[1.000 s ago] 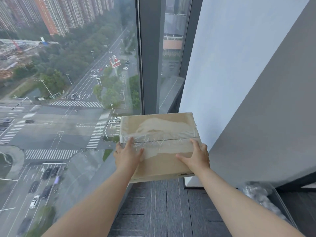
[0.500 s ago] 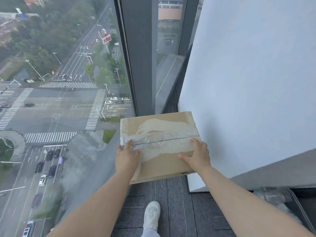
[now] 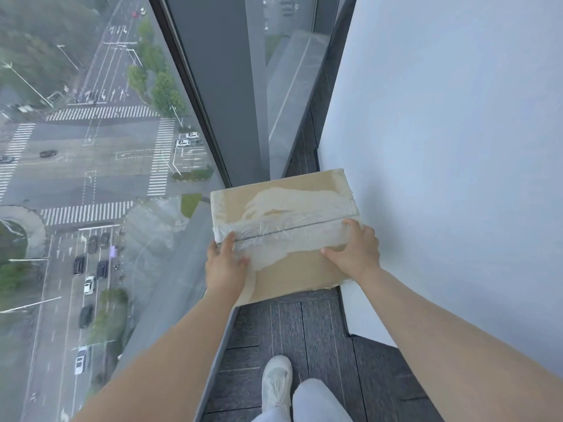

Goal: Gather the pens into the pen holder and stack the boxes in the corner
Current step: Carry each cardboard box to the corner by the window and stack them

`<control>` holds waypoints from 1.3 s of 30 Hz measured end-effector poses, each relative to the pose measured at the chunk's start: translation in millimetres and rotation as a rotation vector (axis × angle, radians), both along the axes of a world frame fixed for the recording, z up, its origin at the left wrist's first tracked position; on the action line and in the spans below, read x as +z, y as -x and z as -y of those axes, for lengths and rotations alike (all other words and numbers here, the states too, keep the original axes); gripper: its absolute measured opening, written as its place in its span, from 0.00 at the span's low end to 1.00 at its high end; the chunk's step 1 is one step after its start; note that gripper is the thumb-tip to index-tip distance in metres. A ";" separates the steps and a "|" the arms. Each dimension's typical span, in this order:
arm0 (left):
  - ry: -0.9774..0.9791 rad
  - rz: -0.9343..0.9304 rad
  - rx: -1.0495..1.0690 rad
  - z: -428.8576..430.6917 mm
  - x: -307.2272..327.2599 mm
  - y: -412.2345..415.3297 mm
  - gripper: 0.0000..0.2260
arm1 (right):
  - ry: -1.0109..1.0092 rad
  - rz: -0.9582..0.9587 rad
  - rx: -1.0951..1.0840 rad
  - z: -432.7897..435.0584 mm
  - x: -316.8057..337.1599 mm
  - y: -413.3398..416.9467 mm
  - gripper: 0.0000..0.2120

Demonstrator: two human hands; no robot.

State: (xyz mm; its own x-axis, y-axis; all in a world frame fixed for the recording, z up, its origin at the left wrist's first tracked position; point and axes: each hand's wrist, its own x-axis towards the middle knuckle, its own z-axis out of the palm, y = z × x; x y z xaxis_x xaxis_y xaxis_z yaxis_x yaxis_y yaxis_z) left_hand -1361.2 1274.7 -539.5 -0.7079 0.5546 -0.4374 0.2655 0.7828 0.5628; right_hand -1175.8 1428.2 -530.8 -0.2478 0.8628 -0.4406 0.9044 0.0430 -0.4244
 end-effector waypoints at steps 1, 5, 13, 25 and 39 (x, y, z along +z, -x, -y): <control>-0.004 0.014 0.015 -1.6 -8.6 1.0 0.28 | -0.005 0.009 0.014 -5.6 -6.8 3.2 0.37; -0.038 0.061 0.117 -2.7 -35.3 0.6 0.31 | -0.022 0.016 0.088 -25.1 -29.5 15.3 0.36; -0.018 0.191 0.140 4.8 -61.1 -16.7 0.30 | 0.072 0.057 0.270 -21.9 -74.5 11.1 0.36; 0.073 0.309 0.233 -9.5 -69.5 -36.8 0.32 | -0.024 0.089 -0.210 47.9 -90.5 -10.6 0.38; 0.107 0.259 0.147 -16.2 -82.0 -62.5 0.30 | 0.224 0.008 0.221 70.4 -115.3 -25.3 0.65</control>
